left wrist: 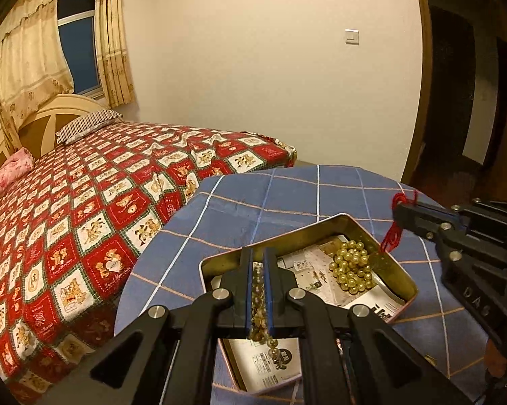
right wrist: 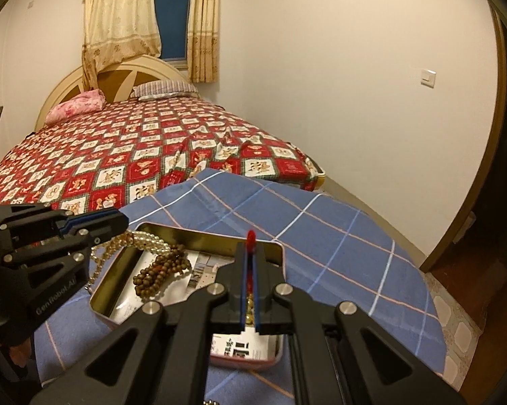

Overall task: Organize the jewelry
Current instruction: 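Lower both pieces into the tin and open both grippers, then withdraw both open grippers from the tin back over the table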

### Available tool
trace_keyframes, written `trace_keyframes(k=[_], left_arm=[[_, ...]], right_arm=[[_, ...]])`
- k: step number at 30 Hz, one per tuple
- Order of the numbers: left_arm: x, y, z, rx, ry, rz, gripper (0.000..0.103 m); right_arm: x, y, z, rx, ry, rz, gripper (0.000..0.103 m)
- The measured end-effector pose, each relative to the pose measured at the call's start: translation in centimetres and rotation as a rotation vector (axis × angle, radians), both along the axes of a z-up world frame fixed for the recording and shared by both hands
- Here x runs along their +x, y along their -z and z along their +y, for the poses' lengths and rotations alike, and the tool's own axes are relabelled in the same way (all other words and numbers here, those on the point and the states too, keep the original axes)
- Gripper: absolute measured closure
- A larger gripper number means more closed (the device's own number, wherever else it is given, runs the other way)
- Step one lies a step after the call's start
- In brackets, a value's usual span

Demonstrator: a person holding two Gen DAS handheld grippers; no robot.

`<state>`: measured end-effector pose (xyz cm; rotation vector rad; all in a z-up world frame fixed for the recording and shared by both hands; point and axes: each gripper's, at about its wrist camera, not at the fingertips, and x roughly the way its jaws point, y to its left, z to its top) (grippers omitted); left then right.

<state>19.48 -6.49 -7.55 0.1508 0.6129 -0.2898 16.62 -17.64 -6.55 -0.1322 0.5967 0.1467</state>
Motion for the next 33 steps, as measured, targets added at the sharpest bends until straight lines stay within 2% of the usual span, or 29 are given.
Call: trace_keyframes(k=[8, 13, 14, 15, 17, 18, 19, 26, 33], left_arm=[[2.3, 2.1, -0.5, 0.022, -0.018, 0.034, 0.098], [2.9, 3.0, -0.7, 0.06, -0.035, 0.05, 0.097], [3.0, 3.2, -0.6, 0.066, -0.046, 0.055, 0.093], [3.0, 3.2, -0.5, 0.07, -0.054, 0.058, 0.086], [2.7, 3.1, -0.1, 0.079, -0.082, 0.038, 0.039], [2.3, 3.0, 0.2, 0.084, -0.103, 0.013, 0.03], [2.0, 2.8, 0.5, 0.079, -0.105, -0.008, 0.026], [1.0, 3.3, 1.7, 0.078, -0.117, 0.02, 0.026], [-1.7, 4.0, 3.2, 0.079, -0.141, 0.038, 0.026]], right_arm=[[3.1, 3.1, 0.6, -0.028, -0.011, 0.083, 0.099], [3.6, 4.0, 0.3, -0.044, -0.003, 0.117, 0.093], [3.5, 4.0, 0.1, -0.047, 0.004, 0.117, 0.083], [3.3, 4.1, -0.1, -0.043, 0.008, 0.119, 0.067], [2.9, 4.0, -0.6, -0.049, 0.032, 0.112, 0.053], [2.8, 4.0, -0.8, -0.056, 0.044, 0.111, 0.052], [2.6, 3.9, -1.1, -0.054, 0.052, 0.116, 0.052], [0.8, 3.7, -2.6, -0.044, 0.086, 0.121, 0.052], [-1.4, 3.6, -3.4, -0.032, 0.116, 0.12, 0.046]])
